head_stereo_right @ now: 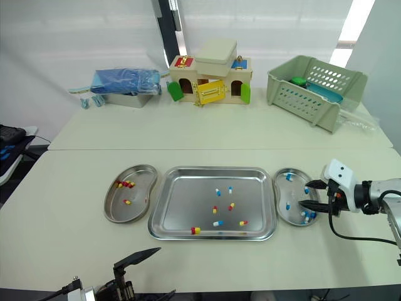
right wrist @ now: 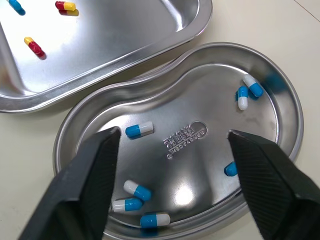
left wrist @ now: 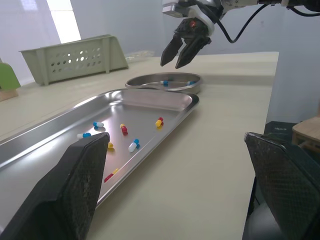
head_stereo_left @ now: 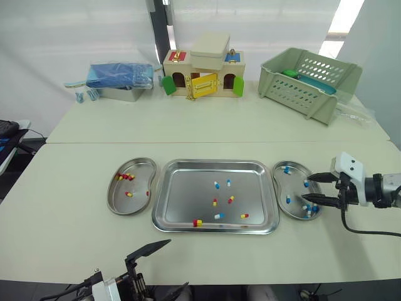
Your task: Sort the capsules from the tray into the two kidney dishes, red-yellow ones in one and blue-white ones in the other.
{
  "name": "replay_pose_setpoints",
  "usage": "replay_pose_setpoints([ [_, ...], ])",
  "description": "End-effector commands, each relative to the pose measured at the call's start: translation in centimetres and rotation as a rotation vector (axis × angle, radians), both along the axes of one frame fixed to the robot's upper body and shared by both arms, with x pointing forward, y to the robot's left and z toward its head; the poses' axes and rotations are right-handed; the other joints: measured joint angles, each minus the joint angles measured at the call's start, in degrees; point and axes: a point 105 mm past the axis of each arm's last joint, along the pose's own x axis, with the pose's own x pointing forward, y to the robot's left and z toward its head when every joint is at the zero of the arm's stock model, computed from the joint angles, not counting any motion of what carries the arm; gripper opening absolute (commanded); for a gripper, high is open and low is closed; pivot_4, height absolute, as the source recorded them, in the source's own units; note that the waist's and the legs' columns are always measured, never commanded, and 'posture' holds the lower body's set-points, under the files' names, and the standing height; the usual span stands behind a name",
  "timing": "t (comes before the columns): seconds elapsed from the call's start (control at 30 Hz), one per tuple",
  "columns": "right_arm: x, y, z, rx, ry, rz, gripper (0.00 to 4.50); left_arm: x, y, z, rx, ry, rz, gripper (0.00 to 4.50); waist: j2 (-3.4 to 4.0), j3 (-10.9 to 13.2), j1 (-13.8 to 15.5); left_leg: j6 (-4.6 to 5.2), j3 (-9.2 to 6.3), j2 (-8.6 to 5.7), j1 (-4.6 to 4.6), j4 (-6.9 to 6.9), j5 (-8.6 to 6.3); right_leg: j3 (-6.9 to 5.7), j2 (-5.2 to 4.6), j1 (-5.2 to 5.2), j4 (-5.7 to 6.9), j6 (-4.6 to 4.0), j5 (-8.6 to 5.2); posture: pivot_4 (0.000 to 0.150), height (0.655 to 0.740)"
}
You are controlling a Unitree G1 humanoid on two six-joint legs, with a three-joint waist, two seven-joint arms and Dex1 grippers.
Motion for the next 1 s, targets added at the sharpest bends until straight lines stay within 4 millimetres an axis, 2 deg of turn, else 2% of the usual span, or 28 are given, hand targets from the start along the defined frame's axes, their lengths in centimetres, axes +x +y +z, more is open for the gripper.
replay_pose_setpoints([
  [0.03,-0.5,-1.3,1.8,-0.004,-0.069,0.010,4.47,1.2,1.2,1.0,-0.021,0.007,0.112,4.50,-0.01,0.0,0.1,0.00,-0.02,0.00,0.00,0.00,0.00,-0.02,0.00,0.02,0.00,0.00,0.00,0.150,0.7400],
  [0.13,-1.1,-2.9,2.4,0.023,-0.113,-0.004,4.47,2.3,2.8,1.8,0.003,0.046,0.199,4.50,-0.08,0.0,0.4,0.00,-0.05,0.00,0.02,0.01,0.00,-0.05,0.00,0.07,-0.02,0.01,0.00,0.150,0.7400],
  [0.23,-1.8,-5.3,2.0,0.048,-0.089,-0.062,4.47,3.8,5.8,2.4,0.052,0.120,0.303,4.50,-0.10,0.1,0.5,0.00,-0.07,0.00,0.09,0.01,0.00,-0.07,0.00,0.14,-0.02,0.01,0.00,0.150,0.7400],
  [0.37,-2.5,-7.6,0.8,0.043,-0.074,-0.104,4.47,6.0,12.0,3.7,0.136,0.199,0.483,4.50,-0.09,0.1,0.5,0.00,-0.06,0.00,0.14,0.00,0.00,-0.07,0.00,0.16,0.01,0.00,0.00,0.150,0.7400],
  [0.5,-2.8,-8.9,-0.2,0.048,-0.081,-0.121,4.47,7.0,18.5,4.3,0.271,0.279,0.619,4.50,-0.07,0.1,0.1,0.00,-0.05,0.01,0.19,-0.02,0.00,-0.07,0.03,0.15,0.04,0.00,-0.01,0.150,0.7400],
  [0.63,-2.5,-9.6,-0.6,0.059,-0.108,-0.143,4.47,8.0,22.3,5.4,0.343,0.311,0.690,4.50,-0.04,0.1,-0.6,0.00,0.02,0.00,0.20,-0.03,0.00,-0.01,0.02,0.13,0.03,0.00,-0.01,0.150,0.7400],
  [0.7,-2.5,-9.8,-1.0,0.059,-0.113,-0.151,4.47,8.3,23.8,5.8,0.366,0.319,0.716,4.50,-0.03,0.1,-0.7,0.00,-0.01,0.01,0.21,-0.04,0.00,-0.02,0.02,0.12,0.06,0.00,-0.01,0.150,0.7400],
  [0.8,-2.5,-9.8,-1.3,0.061,-0.117,-0.149,4.47,8.7,24.9,6.3,0.383,0.319,0.733,4.50,-0.02,0.1,-0.8,0.00,0.01,0.01,0.22,-0.06,0.00,-0.01,0.03,0.11,0.05,0.00,-0.01,0.150,0.7400],
  [1.0,-2.8,-9.7,-1.3,0.076,-0.139,-0.148,4.47,9.4,24.7,6.4,0.406,0.323,0.695,4.50,-0.01,0.1,-0.9,-0.01,0.00,0.03,0.20,-0.06,0.00,-0.02,0.03,0.09,0.05,0.00,-0.01,0.150,0.7400],
])
